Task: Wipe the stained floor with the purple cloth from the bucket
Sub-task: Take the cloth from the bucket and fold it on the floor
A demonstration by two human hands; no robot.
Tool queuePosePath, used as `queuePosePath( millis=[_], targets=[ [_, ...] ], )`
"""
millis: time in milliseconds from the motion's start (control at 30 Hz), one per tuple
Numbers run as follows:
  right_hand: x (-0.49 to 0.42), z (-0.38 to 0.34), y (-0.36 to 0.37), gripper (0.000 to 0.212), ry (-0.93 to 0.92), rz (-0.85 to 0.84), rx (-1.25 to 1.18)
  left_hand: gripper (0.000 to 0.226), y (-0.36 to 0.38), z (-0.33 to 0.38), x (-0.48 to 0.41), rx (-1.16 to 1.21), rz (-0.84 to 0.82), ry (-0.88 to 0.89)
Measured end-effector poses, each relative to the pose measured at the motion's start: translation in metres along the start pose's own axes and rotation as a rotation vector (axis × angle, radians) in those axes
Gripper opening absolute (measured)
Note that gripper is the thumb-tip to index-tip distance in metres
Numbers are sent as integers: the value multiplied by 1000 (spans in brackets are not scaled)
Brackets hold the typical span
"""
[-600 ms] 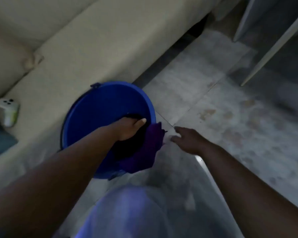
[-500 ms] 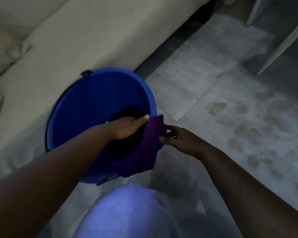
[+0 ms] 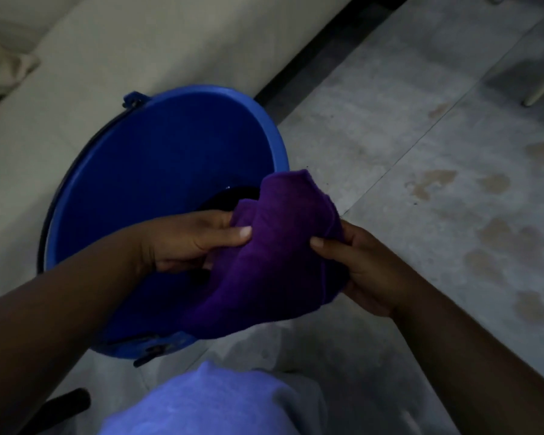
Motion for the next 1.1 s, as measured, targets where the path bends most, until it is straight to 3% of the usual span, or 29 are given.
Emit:
queuePosePath(
  millis=[100, 200, 267, 367, 500, 633, 733, 833, 1000, 1100],
  targets=[
    [16, -33, -2, 40, -106, 49, 22, 29, -8, 38, 16, -38, 260, 121],
    [41, -67, -20, 40, -262, 178, 33, 27, -7, 102, 25, -174, 511, 327],
    [93, -88, -57, 47, -372, 374, 83, 28, 21, 157, -10, -247, 493, 457],
    [112, -108, -83, 63, -412, 471, 116, 19, 33, 202, -34, -343, 600, 535],
    [155, -113, -134, 64, -381, 624, 95, 29, 69, 237, -117, -466, 541, 543],
    [213, -87, -196, 60, -307, 840, 91, 30, 120, 227, -218, -808, 471, 433],
    [241, -52, -230, 55, -136, 940, 193, 30, 151, 182, -278, -814, 351, 343],
    [258, -8, -257, 61, 61, 986, 335, 46, 178, 130, -316, -782, 289, 274],
    [273, 37, -277, 62, 429, 993, 836, 52, 195, 65, -339, -764, 334, 271],
    [281, 30, -276, 46, 478, 1266, 1232, 48, 185, 47, -336, -862, 480, 324]
  ],
)
Point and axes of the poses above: each hand's wrist, its own x-axis away from the middle knuckle, its own y-axis out of the palm, z = x × y, the point moved 6 cm from there along -x, towards the middle knuckle, and after that the axes turned 8 degrees about -z, right-handed, at the moved point
